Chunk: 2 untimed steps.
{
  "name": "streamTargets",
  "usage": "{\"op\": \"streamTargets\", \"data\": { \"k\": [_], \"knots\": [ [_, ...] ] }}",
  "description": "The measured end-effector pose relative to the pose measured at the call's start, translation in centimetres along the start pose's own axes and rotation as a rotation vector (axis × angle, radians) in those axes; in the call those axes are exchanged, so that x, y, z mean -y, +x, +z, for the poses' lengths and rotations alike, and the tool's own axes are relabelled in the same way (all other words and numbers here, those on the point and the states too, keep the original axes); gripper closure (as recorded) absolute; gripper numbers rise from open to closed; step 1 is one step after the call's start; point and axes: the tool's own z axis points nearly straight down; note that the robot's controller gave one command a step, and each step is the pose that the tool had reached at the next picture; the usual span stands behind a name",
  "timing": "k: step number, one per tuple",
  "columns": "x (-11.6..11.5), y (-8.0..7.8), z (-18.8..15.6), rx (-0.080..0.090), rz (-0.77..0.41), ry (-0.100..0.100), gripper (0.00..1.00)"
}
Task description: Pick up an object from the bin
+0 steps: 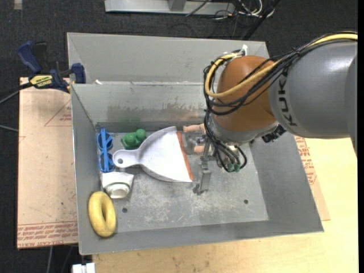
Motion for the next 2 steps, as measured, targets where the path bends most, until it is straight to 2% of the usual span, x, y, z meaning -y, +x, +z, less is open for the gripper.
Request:
{"op": "streamTargets", "data": {
  "k": [1,2],
  "knots": [
    [0.0,-0.2,-0.4,0.008,0.001,0.0,0.0],
    [-3.3,-0.9,2.9,0.013,-0.056,0.001,0.0]
  ]
}}
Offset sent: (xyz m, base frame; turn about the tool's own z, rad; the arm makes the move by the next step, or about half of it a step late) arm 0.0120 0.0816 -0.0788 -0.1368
